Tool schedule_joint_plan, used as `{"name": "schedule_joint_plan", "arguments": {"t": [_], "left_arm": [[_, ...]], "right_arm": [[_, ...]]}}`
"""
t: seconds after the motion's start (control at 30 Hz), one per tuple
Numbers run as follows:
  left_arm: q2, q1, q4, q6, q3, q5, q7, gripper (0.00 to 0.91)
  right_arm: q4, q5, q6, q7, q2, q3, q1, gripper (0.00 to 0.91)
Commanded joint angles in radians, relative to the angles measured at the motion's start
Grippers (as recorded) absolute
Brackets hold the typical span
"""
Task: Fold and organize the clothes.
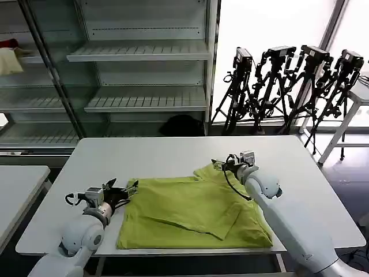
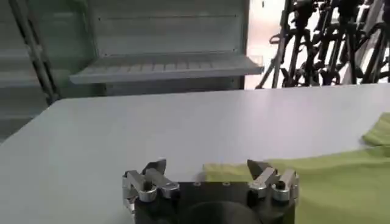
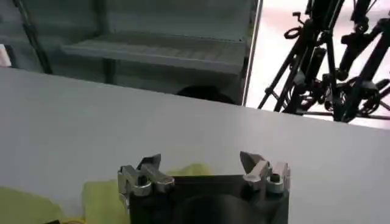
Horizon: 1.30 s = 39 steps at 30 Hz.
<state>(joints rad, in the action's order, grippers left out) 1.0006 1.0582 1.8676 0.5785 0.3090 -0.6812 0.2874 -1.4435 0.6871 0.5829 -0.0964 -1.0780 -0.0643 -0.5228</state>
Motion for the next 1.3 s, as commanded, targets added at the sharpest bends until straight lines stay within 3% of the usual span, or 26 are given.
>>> {"name": "schedule_joint_plan", "arguments": {"t": [0.03,0.23,0.27,0.3,0.33,0.4,0.57,0.6,0.63,0.67,1.03,1.3], "left_arm": [[0.010,-0.044,-0.086,0.004,-0.015,-0.015,-0.014,0.907],[0.013,-0.055,-0.115,0.003,-0.017,-0.018,-0.032,0.907],[0.015,-0.058,-0.118,0.003,-0.017,-0.019,-0.036,0.816],[0.017,-0.060,-0.121,0.003,-0.017,-0.020,-0.040,0.715],[0.018,-0.061,-0.124,0.003,-0.016,-0.021,-0.060,0.494],[0.022,-0.059,-0.128,0.003,-0.018,-0.019,-0.070,0.020],[0.024,-0.063,-0.129,0.002,-0.032,-0.013,-0.103,0.010],[0.023,-0.063,-0.127,0.002,-0.034,-0.009,-0.108,0.010],[0.023,-0.064,-0.125,0.002,-0.037,-0.005,-0.114,0.010],[0.022,-0.064,-0.124,0.002,-0.040,-0.003,-0.118,0.010],[0.010,-0.039,-0.087,-0.002,-0.024,-0.010,-0.159,0.000],[-0.005,-0.019,-0.007,-0.020,-0.008,-0.031,-0.136,0.000]], "right_arm": [[0.049,-0.015,0.002,0.016,-0.012,-0.037,0.029,0.907],[0.052,-0.023,0.002,0.020,-0.015,-0.030,0.011,0.907],[0.053,-0.024,0.002,0.021,-0.014,-0.025,0.004,0.887],[0.054,-0.025,0.002,0.021,-0.014,-0.025,0.001,0.776],[0.056,-0.031,0.002,0.024,-0.013,-0.024,-0.005,0.635],[0.058,-0.037,0.002,0.028,-0.014,-0.018,-0.014,0.453],[0.056,-0.045,0.001,0.035,-0.011,-0.009,-0.022,0.262],[0.056,-0.046,0.001,0.035,-0.011,-0.008,-0.023,0.141],[0.056,-0.047,0.001,0.037,-0.011,-0.007,-0.023,0.141],[0.055,-0.051,0.001,0.037,-0.011,-0.006,-0.025,0.010],[-0.005,-0.077,-0.003,0.042,-0.014,0.008,-0.034,0.000],[-0.154,-0.047,-0.003,0.023,0.049,0.011,-0.049,0.000]]}}
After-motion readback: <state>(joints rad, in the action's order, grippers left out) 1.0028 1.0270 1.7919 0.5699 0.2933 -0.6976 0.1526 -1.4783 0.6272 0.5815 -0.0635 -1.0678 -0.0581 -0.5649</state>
